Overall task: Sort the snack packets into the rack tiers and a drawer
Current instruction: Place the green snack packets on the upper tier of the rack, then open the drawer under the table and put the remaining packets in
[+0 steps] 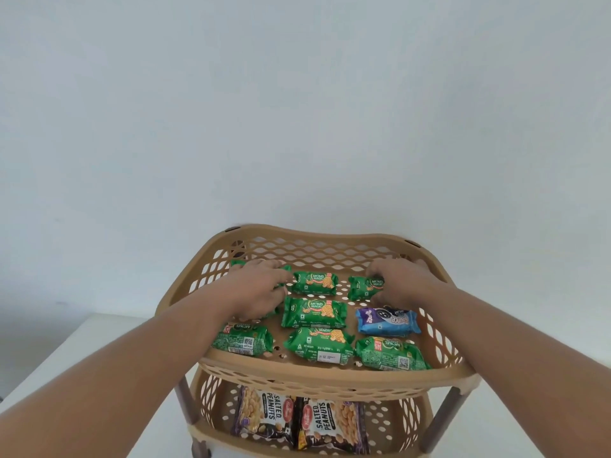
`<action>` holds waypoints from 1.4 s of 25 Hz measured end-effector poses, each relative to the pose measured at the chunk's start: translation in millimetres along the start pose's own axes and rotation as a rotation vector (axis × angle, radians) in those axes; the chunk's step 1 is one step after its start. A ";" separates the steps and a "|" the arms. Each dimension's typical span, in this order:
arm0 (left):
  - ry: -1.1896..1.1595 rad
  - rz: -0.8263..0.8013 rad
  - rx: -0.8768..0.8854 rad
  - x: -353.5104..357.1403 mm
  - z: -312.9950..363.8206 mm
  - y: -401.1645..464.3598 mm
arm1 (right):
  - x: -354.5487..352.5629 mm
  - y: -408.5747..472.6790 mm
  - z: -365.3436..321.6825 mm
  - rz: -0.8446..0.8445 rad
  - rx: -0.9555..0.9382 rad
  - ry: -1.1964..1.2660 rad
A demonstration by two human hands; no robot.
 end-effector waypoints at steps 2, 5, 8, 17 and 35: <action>-0.009 0.006 0.005 -0.7 -0.8 1.2 | -0.5 0.3 -0.4 0.003 0.002 0.011; -0.014 0.008 -0.001 -0.2 -2.5 1.0 | -2.6 -1.5 -2.7 0.005 0.005 0.037; -0.026 0.025 0.002 -2.4 -1.9 0.4 | -6.2 -4.6 -4.3 0.028 0.018 0.102; -0.033 0.478 0.113 -35.7 17.3 -28.0 | -49.9 -57.1 -37.9 0.332 -0.115 0.204; -0.020 0.659 -0.056 84.9 27.9 -268.5 | 5.5 -218.0 -106.5 0.645 -0.498 0.039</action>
Point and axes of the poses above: each hand's wrist, its own y-axis towards the middle knuckle, its own x-axis out of the palm, z = x × y, the point moved 2 cm from there along y, towards the middle knuckle
